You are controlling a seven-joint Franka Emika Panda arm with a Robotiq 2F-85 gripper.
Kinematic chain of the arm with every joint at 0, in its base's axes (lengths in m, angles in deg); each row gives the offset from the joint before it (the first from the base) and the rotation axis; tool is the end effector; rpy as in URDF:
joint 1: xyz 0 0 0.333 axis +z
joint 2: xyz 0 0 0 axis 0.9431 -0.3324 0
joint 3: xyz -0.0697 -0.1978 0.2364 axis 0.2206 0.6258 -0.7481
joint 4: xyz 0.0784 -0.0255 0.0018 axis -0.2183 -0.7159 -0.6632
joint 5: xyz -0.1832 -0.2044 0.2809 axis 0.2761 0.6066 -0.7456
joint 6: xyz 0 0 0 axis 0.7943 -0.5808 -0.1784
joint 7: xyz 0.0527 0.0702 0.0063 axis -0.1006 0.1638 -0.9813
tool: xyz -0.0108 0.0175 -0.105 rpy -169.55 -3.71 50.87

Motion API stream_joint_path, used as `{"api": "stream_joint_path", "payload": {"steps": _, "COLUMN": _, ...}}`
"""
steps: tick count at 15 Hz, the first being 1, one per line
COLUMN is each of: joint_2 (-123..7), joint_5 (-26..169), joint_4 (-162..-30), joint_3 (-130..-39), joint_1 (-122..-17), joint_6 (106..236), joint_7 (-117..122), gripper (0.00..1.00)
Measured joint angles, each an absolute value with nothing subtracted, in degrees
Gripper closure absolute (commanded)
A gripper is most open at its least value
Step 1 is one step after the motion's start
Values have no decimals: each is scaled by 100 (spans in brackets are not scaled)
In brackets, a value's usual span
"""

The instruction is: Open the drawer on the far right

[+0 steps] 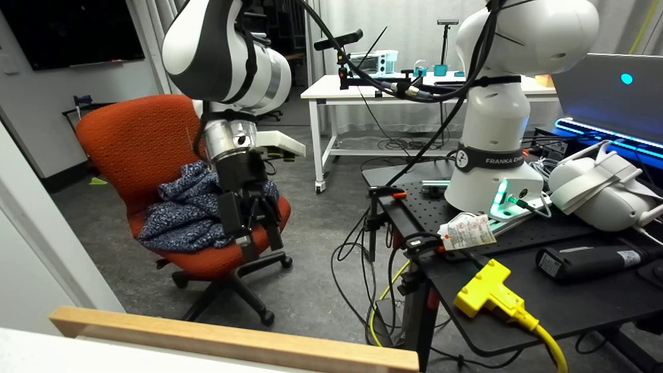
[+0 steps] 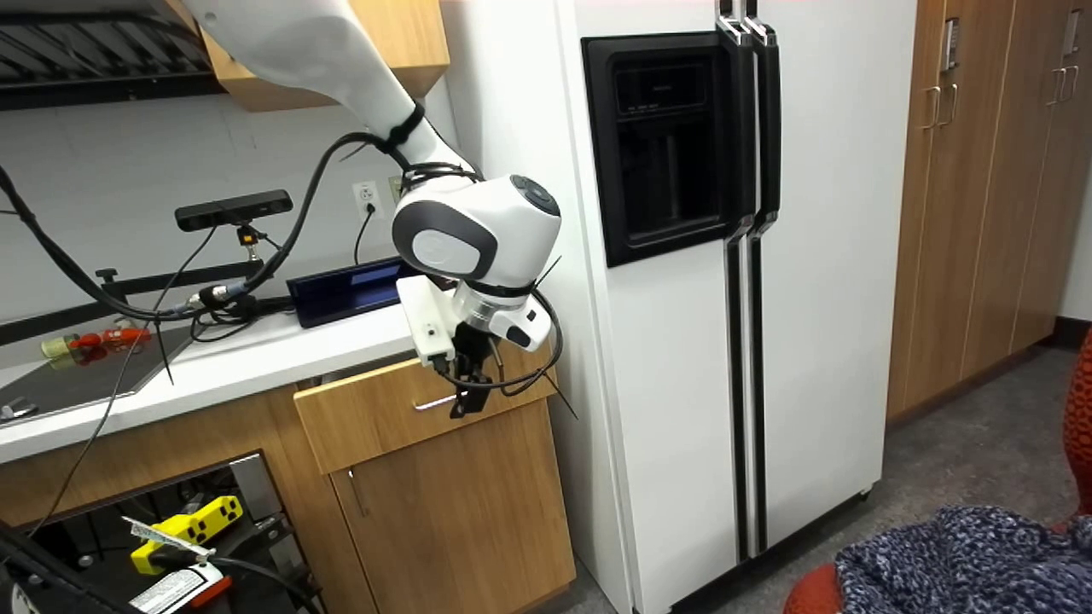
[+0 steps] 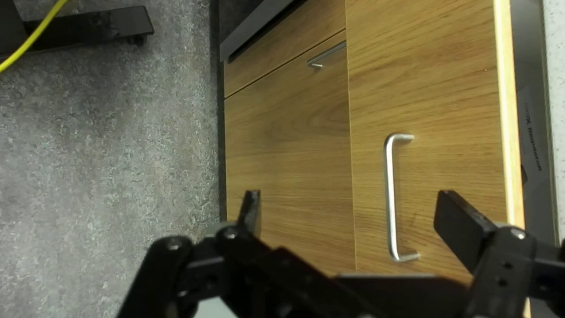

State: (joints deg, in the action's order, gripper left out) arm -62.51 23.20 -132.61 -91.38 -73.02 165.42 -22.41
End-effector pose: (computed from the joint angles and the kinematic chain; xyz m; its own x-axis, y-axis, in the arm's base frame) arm 0.5026 0.0282 0.1798 0.9364 -0.1647 -0.3098 -0.3094 -0.8040 -0.5078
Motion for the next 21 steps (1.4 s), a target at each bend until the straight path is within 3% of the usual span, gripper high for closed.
{"api": "stream_joint_path", "payload": {"steps": 11, "joint_2": -7129, "joint_5": 1356, "joint_4": -12904, "joint_3": -9346, "joint_1": -7457, "joint_6": 16437, "joint_7": -3709, "gripper": 0}}
{"api": "stream_joint_path", "payload": {"steps": 21, "joint_2": -7685, "joint_5": 977, "joint_4": -12370, "joint_3": -9420, "joint_1": -7536, "joint_6": 15470, "joint_7": -4506, "gripper": 0}}
